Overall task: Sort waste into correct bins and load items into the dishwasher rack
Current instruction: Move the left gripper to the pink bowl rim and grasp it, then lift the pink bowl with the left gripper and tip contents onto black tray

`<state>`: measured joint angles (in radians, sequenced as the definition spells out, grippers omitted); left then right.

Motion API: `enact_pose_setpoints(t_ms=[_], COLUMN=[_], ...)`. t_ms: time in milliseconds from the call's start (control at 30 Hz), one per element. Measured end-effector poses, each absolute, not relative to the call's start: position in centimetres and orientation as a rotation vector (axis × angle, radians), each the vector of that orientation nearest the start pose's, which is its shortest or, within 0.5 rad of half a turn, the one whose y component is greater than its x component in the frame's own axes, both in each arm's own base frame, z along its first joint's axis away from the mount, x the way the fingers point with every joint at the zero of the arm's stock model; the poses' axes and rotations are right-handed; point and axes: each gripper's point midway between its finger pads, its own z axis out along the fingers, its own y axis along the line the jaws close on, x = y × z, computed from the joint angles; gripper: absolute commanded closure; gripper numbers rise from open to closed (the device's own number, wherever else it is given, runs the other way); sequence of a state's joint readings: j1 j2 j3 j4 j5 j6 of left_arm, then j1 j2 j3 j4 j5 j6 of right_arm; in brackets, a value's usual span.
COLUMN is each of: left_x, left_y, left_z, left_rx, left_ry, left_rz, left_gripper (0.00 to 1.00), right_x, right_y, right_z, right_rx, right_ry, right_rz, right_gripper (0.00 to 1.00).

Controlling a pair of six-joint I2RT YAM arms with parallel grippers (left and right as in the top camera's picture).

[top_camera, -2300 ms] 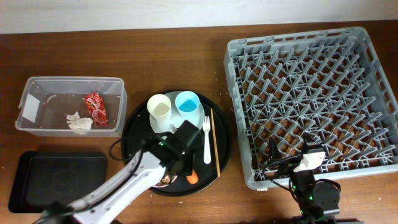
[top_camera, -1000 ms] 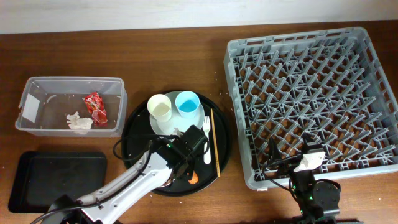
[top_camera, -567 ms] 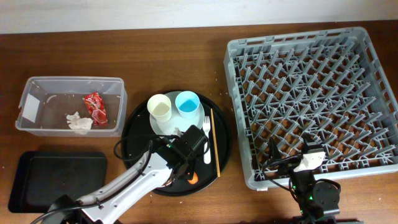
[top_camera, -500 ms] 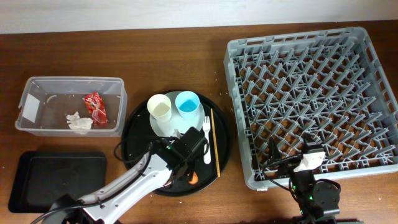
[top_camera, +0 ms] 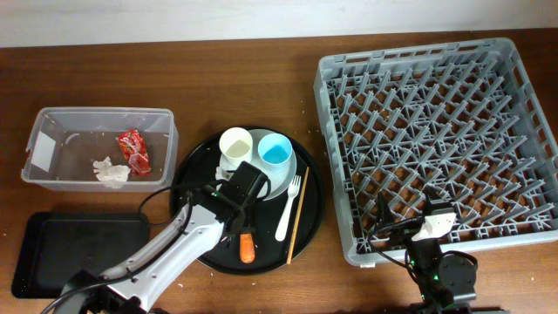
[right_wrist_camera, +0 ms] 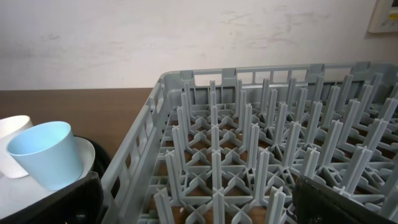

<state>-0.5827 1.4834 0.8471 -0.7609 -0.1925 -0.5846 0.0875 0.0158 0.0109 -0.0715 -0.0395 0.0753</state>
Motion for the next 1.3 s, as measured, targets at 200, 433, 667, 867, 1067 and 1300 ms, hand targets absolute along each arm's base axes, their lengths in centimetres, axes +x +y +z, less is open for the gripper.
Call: enact_pose_setpoints(t_ms=[200,433,667,867,1067,1300], left_x=[25.4,25.2,26.4,26.3,25.3,25.7], left_y=[-12.8,-13.0,-14.0,-13.7,-13.1,-13.2], left_z=[6.3,6.9,5.5,4.6,3.8,3.8], left_rx=[0.076,0.168,0.145,0.113,0.005,-0.015], left_ry=[2.885,2.901,2.895,2.917,2.947,2.926], left_rz=[0.101,0.098,0.076,0.110,0.127,0.119], left_gripper=[0.69,0.69,0.75,0.76,0.76,0.80], right_x=[24.5,24.5,24.5,24.5,24.5,24.5], right_y=[2.8,2.8,2.8,2.8,2.8,2.8], right_z=[15.8,15.8,15.8,15.8,15.8,15.8], right_rx=[-0.041,-0.041,-0.041,-0.041,-0.041,-0.040], right_ry=[1.649,1.649,1.649,1.649,1.649,1.649], right_rz=[0.156,0.156,0.156,0.156,0.156,0.157], right_gripper=[0.01,0.01,0.01,0.01,0.01,0.01])
